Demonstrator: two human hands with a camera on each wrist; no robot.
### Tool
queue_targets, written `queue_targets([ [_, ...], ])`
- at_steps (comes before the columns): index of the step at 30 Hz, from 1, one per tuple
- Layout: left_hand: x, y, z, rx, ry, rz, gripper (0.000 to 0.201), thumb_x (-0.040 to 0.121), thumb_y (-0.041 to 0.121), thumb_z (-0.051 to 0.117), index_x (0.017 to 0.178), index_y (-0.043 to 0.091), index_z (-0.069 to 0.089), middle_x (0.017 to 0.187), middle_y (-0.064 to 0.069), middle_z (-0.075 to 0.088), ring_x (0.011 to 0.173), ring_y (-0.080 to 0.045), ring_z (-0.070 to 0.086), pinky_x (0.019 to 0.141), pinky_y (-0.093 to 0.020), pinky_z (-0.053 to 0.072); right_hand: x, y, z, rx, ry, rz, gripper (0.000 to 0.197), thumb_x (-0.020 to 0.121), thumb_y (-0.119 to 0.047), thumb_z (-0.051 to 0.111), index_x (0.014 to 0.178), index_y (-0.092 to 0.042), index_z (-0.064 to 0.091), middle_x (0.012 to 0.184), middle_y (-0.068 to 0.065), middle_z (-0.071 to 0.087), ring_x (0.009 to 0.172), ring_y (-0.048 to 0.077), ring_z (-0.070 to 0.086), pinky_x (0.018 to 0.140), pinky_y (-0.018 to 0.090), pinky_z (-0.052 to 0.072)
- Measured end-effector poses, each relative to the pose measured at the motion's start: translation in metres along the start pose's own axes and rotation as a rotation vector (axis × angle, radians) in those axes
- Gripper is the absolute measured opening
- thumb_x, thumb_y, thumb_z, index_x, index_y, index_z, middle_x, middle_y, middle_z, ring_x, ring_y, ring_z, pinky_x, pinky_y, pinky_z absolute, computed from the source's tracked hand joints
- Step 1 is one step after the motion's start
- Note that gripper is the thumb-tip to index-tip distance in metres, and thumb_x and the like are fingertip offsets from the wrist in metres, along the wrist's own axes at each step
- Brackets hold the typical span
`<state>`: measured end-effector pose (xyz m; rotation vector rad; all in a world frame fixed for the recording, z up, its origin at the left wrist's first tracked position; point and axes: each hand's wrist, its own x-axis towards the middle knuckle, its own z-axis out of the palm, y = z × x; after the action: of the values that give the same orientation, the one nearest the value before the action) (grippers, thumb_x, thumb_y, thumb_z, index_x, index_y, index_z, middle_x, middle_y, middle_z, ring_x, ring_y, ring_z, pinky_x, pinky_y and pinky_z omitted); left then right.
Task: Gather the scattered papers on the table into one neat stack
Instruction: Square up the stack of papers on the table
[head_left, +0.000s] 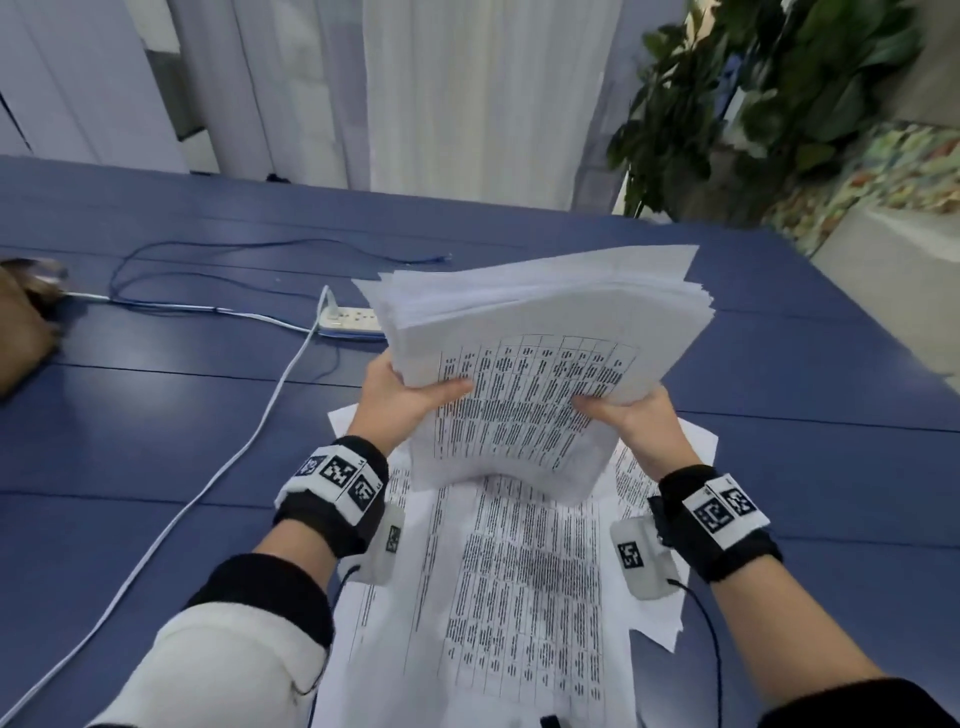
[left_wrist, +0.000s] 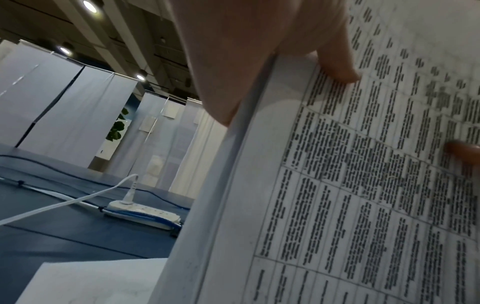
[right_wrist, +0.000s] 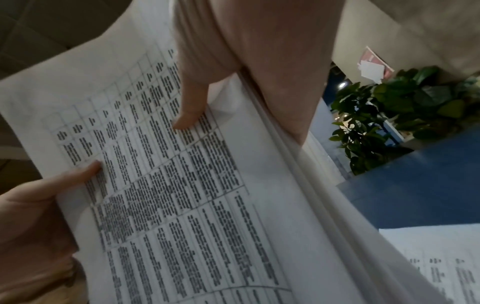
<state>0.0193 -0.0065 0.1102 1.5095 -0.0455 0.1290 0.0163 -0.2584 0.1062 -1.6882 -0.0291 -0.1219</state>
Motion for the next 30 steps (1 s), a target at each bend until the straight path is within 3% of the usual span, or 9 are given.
queue_targets([
  [5,0.004,0.000,0.015,-0.131,0.144,0.033,0.029,0.074,0.001,0.072,0.091,0.021,0.059,0.088,0.006,0.066,0.075,0.000,0.066,0.066,-0.009,0.052,0.006,0.003,0.007,0.087,0.065,0.034,0.024,0.071,-0.002,0.075,0.091,-0.011,0.066,0.077,-0.009,0.072,0.076,0.010,0.069,0.072,0.026,0.054],
  [8,0.004,-0.002,0.020,-0.105,0.159,0.026,0.026,0.076,0.007,0.071,0.095,0.019,0.059,0.101,-0.001,0.063,0.085,-0.008,0.062,0.076,-0.014,0.054,0.007,0.003,0.007,0.127,0.085,0.033,0.023,0.071,0.000,0.074,0.085,-0.016,0.064,0.072,-0.010,0.070,0.070,0.006,0.068,0.070,0.026,0.052],
  [10,0.008,-0.005,0.016,-0.084,0.149,0.018,0.049,0.072,0.014,0.075,0.115,0.010,0.053,0.129,-0.004,0.044,0.099,-0.011,0.058,0.083,-0.013,0.052,0.006,0.003,0.003,0.159,0.092,0.049,0.025,0.067,-0.003,0.077,0.082,-0.016,0.063,0.068,-0.010,0.070,0.068,0.007,0.067,0.069,0.028,0.050],
  [12,0.011,-0.002,0.011,-0.052,0.079,-0.020,0.071,0.061,0.028,0.078,0.124,0.014,0.049,0.139,-0.001,0.035,0.109,-0.012,0.056,0.087,-0.012,0.049,0.004,0.002,0.000,0.200,0.061,0.066,0.038,0.054,-0.018,0.085,0.085,-0.015,0.063,0.070,-0.008,0.071,0.071,0.010,0.068,0.070,0.029,0.053],
  [14,0.010,0.004,0.010,-0.060,0.014,-0.085,0.060,0.061,0.027,0.078,0.116,0.017,0.056,0.119,-0.002,0.058,0.099,-0.009,0.061,0.087,-0.017,0.050,0.005,0.000,-0.001,0.215,0.024,0.085,0.058,0.040,-0.032,0.090,0.088,-0.015,0.063,0.074,-0.007,0.072,0.073,0.010,0.069,0.069,0.024,0.056],
  [17,0.009,0.015,0.016,-0.032,0.028,-0.054,0.021,0.073,0.010,0.074,0.087,0.020,0.061,0.085,0.007,0.065,0.076,0.001,0.062,0.062,-0.005,0.049,0.006,-0.008,-0.002,0.154,0.024,0.065,0.038,0.055,-0.013,0.083,0.085,-0.016,0.060,0.074,-0.007,0.070,0.067,0.001,0.069,0.063,0.017,0.055],
  [21,0.011,0.027,0.025,-0.101,0.133,0.067,0.023,0.075,0.005,0.072,0.089,0.017,0.058,0.084,0.006,0.065,0.065,0.008,0.064,0.061,-0.006,0.049,0.011,-0.027,0.000,0.086,0.042,-0.003,0.025,0.070,0.000,0.075,0.087,-0.015,0.064,0.083,-0.002,0.071,0.072,0.006,0.070,0.074,0.024,0.056],
  [25,0.008,0.028,0.024,-0.120,0.156,0.126,0.034,0.073,0.005,0.074,0.096,0.021,0.056,0.092,0.007,0.065,0.077,0.003,0.064,0.068,-0.010,0.052,0.015,-0.046,0.001,0.073,0.070,-0.062,0.042,0.068,-0.002,0.077,0.106,-0.004,0.059,0.100,0.009,0.069,0.088,0.019,0.069,0.079,0.033,0.054],
  [30,0.005,0.033,0.021,-0.123,0.148,0.157,0.041,0.068,-0.001,0.076,0.090,0.027,0.055,0.091,0.009,0.064,0.075,0.006,0.064,0.063,-0.009,0.051,0.013,-0.081,0.000,0.081,0.159,-0.447,0.077,0.076,0.001,0.071,0.126,-0.040,0.030,0.110,0.003,0.049,0.092,0.007,0.063,0.079,0.023,0.054],
])
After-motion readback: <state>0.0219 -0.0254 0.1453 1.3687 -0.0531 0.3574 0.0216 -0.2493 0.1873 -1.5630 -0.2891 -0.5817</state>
